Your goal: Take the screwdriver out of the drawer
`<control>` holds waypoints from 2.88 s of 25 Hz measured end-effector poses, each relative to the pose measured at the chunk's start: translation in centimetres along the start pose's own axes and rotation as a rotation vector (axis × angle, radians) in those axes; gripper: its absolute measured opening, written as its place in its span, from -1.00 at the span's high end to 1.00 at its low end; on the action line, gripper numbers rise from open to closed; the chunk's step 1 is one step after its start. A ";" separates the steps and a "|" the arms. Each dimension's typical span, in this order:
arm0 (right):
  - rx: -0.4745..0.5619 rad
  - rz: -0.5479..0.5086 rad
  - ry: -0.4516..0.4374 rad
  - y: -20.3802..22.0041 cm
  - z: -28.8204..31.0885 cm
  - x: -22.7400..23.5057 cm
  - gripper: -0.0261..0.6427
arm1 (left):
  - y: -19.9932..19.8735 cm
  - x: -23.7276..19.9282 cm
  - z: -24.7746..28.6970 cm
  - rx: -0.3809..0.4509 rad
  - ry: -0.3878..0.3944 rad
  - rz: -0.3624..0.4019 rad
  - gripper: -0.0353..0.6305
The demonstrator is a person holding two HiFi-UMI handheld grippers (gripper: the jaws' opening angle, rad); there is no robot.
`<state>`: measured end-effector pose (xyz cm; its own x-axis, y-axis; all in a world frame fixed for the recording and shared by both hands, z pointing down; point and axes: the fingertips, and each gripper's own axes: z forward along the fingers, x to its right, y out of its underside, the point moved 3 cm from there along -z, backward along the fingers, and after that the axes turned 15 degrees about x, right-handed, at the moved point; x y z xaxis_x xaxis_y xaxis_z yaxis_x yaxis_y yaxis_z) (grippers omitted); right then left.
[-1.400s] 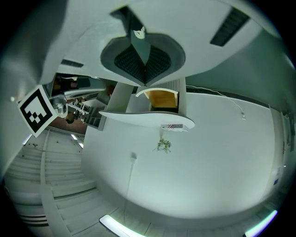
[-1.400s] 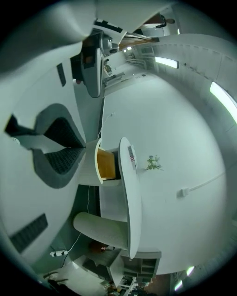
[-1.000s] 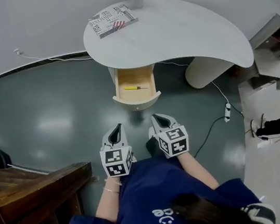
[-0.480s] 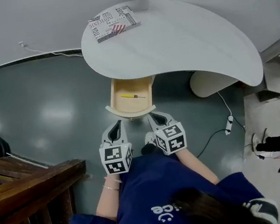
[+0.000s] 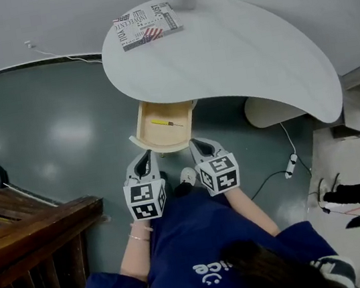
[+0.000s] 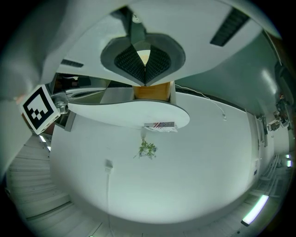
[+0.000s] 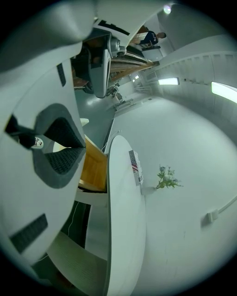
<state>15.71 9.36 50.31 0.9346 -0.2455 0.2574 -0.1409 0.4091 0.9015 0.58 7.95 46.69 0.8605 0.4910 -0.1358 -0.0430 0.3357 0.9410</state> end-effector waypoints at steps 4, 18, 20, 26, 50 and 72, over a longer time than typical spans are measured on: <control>-0.033 -0.007 -0.007 0.2 1.4 -0.1 0.90 | 0.2 -1.3 1.0 -0.021 0.002 0.000 0.88; -0.193 -0.160 -0.019 -0.7 10.0 -1.4 0.85 | -0.6 -7.6 7.8 -0.068 0.084 -0.087 0.88; -0.231 -0.220 -0.020 -0.5 11.3 -1.3 0.85 | -0.9 -8.3 8.8 -0.072 0.110 -0.082 0.88; -0.402 -0.284 -0.061 1.8 14.3 -1.1 0.63 | -1.3 -10.9 11.3 -0.096 0.159 -0.112 0.88; -0.782 -0.597 -0.265 10.8 21.2 0.5 0.50 | 0.4 -16.1 9.8 -0.197 0.029 -0.157 0.88; -0.893 -0.729 -0.390 17.0 24.6 2.9 0.51 | 5.7 -16.1 4.7 -0.331 -0.191 -0.195 0.88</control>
<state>8.02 -5.98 74.96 0.5186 -0.8549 0.0159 0.7941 0.4885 0.3617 -11.13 -1.78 55.73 0.9457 0.2456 -0.2127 -0.0036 0.6627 0.7489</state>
